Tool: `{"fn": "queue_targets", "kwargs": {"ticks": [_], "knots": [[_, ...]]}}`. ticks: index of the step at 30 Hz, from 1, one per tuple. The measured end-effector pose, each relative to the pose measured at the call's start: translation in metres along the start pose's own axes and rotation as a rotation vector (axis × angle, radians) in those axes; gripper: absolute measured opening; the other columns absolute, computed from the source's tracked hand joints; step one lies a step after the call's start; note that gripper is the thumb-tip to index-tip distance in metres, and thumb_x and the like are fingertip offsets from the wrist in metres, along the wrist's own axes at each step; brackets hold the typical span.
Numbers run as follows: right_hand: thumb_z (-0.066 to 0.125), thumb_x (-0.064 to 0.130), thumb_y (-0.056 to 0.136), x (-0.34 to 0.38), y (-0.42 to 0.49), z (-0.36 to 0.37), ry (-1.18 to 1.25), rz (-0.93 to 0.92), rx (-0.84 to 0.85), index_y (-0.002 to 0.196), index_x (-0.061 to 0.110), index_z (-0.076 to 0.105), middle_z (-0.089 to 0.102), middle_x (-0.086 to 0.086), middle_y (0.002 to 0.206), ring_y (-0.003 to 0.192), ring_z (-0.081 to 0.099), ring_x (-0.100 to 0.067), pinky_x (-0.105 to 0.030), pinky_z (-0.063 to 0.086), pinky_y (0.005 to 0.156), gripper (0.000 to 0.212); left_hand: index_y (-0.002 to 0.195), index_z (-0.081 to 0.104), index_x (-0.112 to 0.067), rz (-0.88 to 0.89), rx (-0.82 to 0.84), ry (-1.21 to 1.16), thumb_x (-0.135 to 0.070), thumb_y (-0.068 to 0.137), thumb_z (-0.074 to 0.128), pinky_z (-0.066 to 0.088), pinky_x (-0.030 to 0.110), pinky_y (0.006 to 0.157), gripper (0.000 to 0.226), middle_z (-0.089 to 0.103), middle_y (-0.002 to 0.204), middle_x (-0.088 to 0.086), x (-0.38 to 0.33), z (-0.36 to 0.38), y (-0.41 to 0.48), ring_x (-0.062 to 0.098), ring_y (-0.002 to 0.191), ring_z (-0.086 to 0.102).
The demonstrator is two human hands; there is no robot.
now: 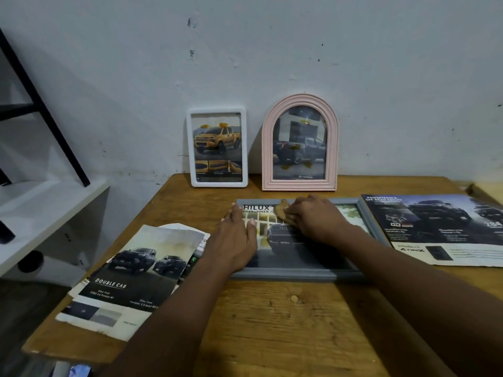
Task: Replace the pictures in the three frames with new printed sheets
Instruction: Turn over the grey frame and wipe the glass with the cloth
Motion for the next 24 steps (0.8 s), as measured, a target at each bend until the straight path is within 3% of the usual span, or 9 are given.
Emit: {"fn": "queue_targets", "kwargs": {"ticks": [3,6,9,11,13,16,24], "knots": [[0.047,0.031,0.099,-0.031,-0.020,-0.008,-0.057,0.103,-0.005,0.128,0.029,0.065,0.062,-0.003,0.126,0.113,0.053,-0.030,-0.043,0.047,0.089,0.034,0.161,0.011,-0.010,-0.006,-0.005,-0.022,-0.053,0.105,0.022,0.027,0.048,0.120,0.072,0.017,0.168,0.014,-0.004,0.002,-0.002,0.033,0.152,0.024],[0.049,0.031,0.096,-0.066,-0.044,-0.019,-0.151,0.257,-0.006,0.119,0.023,0.068,0.064,-0.008,0.118,0.109,0.054,-0.031,-0.041,0.047,0.086,0.030,0.161,0.013,-0.011,-0.017,0.004,-0.031,-0.053,0.105,0.022,0.032,0.051,0.117,0.071,0.024,0.166,0.015,-0.005,0.001,-0.003,0.035,0.148,0.031],[0.051,0.024,0.094,-0.069,-0.060,-0.027,-0.247,0.378,-0.027,0.111,0.013,0.067,0.065,-0.011,0.113,0.106,0.058,-0.030,-0.039,0.047,0.085,0.026,0.150,0.028,-0.017,-0.019,-0.011,-0.063,-0.053,0.101,0.024,0.048,0.053,0.097,0.062,0.052,0.143,0.016,-0.003,-0.004,-0.003,0.036,0.119,0.056],[0.050,0.021,0.094,-0.051,-0.063,-0.028,-0.288,0.432,-0.032,0.109,0.014,0.066,0.066,-0.011,0.111,0.105,0.061,-0.029,-0.037,0.047,0.082,0.023,0.142,0.036,-0.018,-0.017,-0.013,-0.097,-0.048,0.102,0.027,0.050,0.049,0.089,0.051,0.059,0.130,0.015,-0.002,-0.006,-0.003,0.031,0.105,0.059],[0.049,0.019,0.095,-0.029,-0.061,-0.029,-0.318,0.478,-0.025,0.107,0.016,0.067,0.069,-0.008,0.106,0.101,0.063,-0.025,-0.034,0.047,0.079,0.021,0.149,0.035,-0.016,-0.012,-0.017,-0.136,-0.043,0.106,0.027,0.044,0.046,0.099,0.052,0.053,0.142,0.017,-0.005,-0.007,-0.004,0.034,0.118,0.055],[0.050,0.017,0.095,0.003,-0.050,-0.024,-0.282,0.477,-0.031,0.108,0.015,0.067,0.069,-0.010,0.106,0.100,0.064,-0.027,-0.036,0.049,0.080,0.022,0.161,0.019,-0.016,-0.074,-0.013,-0.261,-0.047,0.108,0.022,0.026,0.043,0.116,0.061,0.030,0.164,0.012,-0.006,-0.010,-0.012,0.033,0.147,0.032],[0.062,0.025,0.092,0.082,-0.001,-0.002,0.015,0.153,-0.126,0.109,0.012,0.069,0.062,-0.009,0.111,0.106,0.050,-0.026,-0.038,0.047,0.088,0.022,0.163,0.007,-0.021,-0.164,0.003,-0.366,-0.067,0.101,0.014,0.019,0.046,0.119,0.078,0.023,0.166,0.013,0.000,-0.009,-0.011,0.033,0.152,0.023]]}}
Point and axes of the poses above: each hand's wrist, its own y-axis towards the middle knuckle, its own z-axis out of the palm, x = y × z, the point moved 7 cm from there along y, towards the middle knuckle
